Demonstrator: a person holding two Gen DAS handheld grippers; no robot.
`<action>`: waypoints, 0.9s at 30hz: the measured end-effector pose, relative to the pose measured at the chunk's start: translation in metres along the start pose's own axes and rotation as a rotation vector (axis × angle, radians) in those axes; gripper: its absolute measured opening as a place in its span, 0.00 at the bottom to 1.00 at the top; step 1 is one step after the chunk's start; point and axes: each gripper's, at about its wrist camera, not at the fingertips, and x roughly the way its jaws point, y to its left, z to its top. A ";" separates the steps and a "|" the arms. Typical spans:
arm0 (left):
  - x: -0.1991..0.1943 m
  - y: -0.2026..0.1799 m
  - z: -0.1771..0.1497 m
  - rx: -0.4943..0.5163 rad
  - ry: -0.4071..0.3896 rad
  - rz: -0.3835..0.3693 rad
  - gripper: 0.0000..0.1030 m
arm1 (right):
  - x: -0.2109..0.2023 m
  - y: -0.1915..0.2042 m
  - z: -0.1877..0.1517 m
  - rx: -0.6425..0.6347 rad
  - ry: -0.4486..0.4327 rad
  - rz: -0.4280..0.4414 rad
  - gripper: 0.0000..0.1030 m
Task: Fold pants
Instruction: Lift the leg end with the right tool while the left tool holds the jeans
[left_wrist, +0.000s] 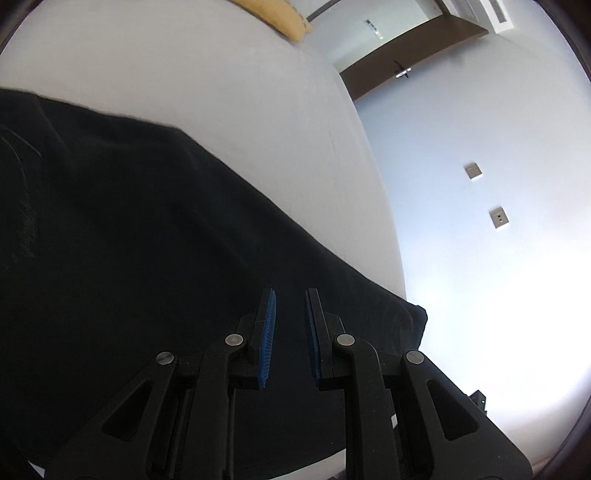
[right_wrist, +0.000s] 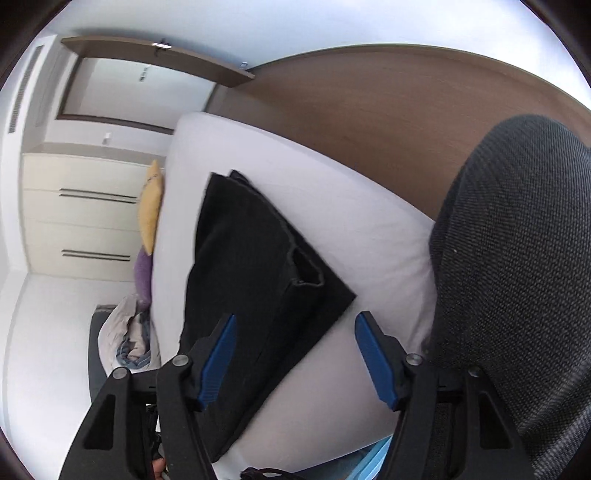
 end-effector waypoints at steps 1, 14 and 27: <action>0.009 -0.002 -0.005 -0.012 0.014 -0.016 0.15 | 0.001 -0.002 0.001 0.035 -0.004 -0.002 0.66; 0.075 0.025 -0.028 -0.117 0.138 -0.074 0.15 | 0.003 -0.021 0.003 0.203 -0.076 0.218 0.73; 0.071 0.024 -0.027 -0.116 0.136 -0.038 0.15 | 0.025 0.002 0.008 0.189 -0.101 0.295 0.52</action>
